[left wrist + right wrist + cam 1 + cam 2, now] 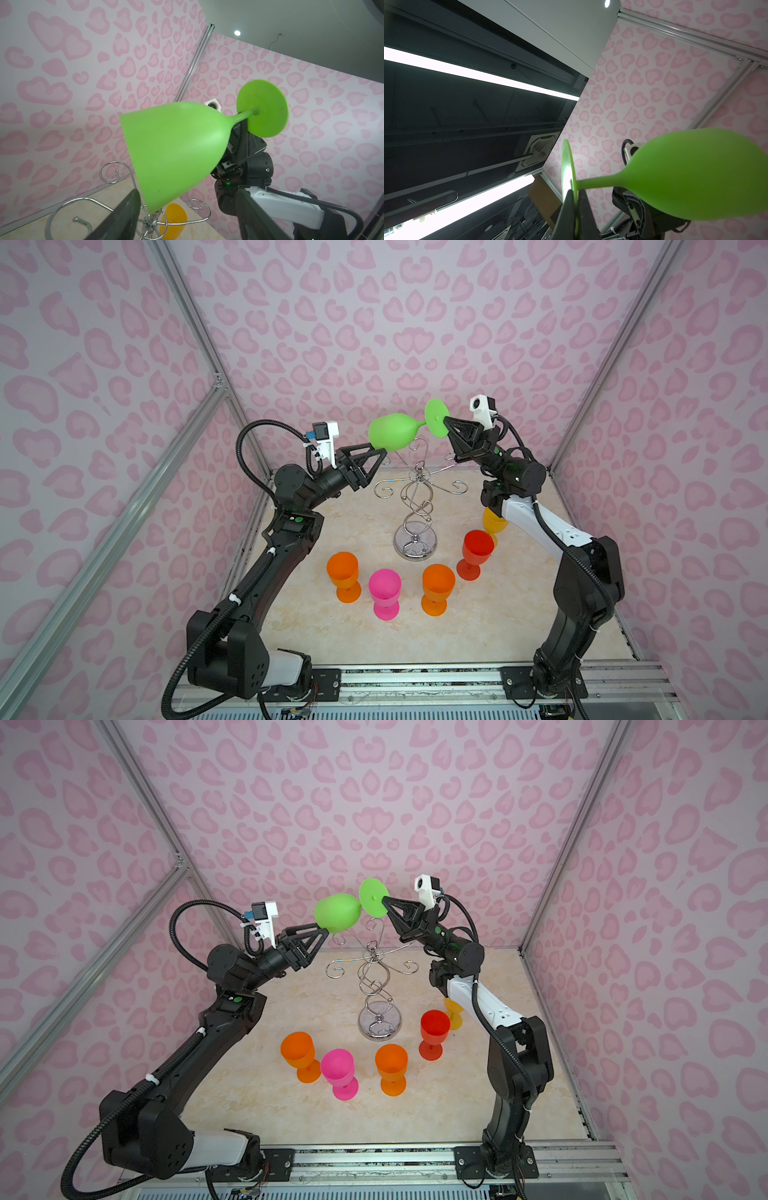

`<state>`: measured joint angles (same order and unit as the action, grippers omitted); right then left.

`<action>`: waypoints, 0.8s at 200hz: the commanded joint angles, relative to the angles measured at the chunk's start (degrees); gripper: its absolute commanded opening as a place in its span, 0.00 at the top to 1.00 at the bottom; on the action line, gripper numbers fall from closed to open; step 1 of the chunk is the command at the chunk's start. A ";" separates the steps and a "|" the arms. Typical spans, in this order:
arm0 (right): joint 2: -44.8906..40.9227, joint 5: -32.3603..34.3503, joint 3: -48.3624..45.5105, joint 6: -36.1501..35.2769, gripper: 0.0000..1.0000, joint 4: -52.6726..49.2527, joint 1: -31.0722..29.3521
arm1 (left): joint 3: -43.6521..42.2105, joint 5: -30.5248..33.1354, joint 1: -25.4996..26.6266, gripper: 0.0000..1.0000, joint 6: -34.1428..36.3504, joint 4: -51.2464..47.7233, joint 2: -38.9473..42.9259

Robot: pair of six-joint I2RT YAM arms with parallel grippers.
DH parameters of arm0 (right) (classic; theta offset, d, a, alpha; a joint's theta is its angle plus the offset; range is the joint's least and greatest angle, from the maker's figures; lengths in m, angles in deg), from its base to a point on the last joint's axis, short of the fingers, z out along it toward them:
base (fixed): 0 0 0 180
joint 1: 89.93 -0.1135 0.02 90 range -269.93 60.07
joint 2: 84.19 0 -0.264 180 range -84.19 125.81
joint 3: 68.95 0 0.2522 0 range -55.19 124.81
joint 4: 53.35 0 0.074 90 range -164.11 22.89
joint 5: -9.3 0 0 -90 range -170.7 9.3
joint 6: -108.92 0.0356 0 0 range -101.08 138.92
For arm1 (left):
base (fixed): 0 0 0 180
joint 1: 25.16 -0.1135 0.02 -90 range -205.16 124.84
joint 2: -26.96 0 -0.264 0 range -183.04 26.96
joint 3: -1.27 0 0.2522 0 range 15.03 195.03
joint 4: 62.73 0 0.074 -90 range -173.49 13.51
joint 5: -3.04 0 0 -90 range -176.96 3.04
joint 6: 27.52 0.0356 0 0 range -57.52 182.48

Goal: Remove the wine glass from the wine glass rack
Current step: 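Bring the green glass bowl to the left gripper while the left gripper reaches for it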

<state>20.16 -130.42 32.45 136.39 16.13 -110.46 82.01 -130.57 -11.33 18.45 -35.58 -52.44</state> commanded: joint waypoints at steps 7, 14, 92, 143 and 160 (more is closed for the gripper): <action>-0.12 0.41 0.16 0.85 1.00 2.68 -0.12 | 1.11 -1.44 -0.05 0.31 -2.82 5.85 -1.11; -0.12 0.25 0.30 0.95 1.00 2.70 -0.12 | 1.20 -1.70 -0.11 0.33 -3.43 6.44 -1.44; 0.59 0.42 1.02 3.11 1.00 3.43 0.54 | 1.95 -4.58 -0.11 0.60 -9.20 12.36 -2.65; 0.84 -0.19 1.05 4.62 1.00 2.54 1.40 | 2.17 -7.81 -0.08 0.72 -12.15 15.64 -3.04; 1.26 0.04 1.13 5.82 1.00 3.56 1.55 | 2.28 -8.91 -0.11 0.73 -13.04 16.61 -3.07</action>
<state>20.43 -129.78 33.43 139.67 18.49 -109.02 83.39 -135.67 -11.51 7.17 -24.92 -55.28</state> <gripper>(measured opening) 0.049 0.268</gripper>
